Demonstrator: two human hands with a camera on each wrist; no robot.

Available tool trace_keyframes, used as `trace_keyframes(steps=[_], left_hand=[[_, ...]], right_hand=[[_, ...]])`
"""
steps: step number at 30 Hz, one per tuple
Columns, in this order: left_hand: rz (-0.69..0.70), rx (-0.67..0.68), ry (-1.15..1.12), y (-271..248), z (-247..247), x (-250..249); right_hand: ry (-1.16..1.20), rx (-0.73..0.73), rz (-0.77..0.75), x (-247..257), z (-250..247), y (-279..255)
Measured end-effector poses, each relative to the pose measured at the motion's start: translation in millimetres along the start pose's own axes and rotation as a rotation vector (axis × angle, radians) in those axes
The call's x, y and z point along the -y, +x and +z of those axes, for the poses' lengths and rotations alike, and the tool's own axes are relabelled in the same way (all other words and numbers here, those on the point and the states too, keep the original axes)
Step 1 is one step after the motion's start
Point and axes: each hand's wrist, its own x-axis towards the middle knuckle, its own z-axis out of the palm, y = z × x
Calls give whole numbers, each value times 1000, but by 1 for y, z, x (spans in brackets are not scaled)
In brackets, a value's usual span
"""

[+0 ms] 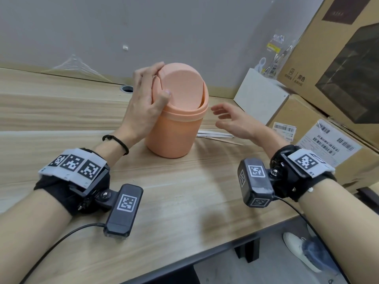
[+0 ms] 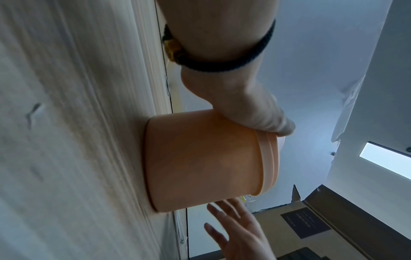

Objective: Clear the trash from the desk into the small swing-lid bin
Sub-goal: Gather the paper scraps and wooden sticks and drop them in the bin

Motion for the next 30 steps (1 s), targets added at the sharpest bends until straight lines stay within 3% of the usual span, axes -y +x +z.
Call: trace_keyframes(steps=[7,11,15,22,30], left_hand=[[-24,28,-67,2,1,-17],[-58,25,-96,3,2,-19],[-64,5,-92,4,3,-18],[-92,44,-72,11,-2,-25],[-128,153,-60,30,-16,-32]], right_hand=[[-255,136,87,-36,27,18],[-317,118,96,-45,34,28],[-391,100,79,-43,28,39],[-744,260,124,-19,33,42],[-640,217,119,-23,44,31]])
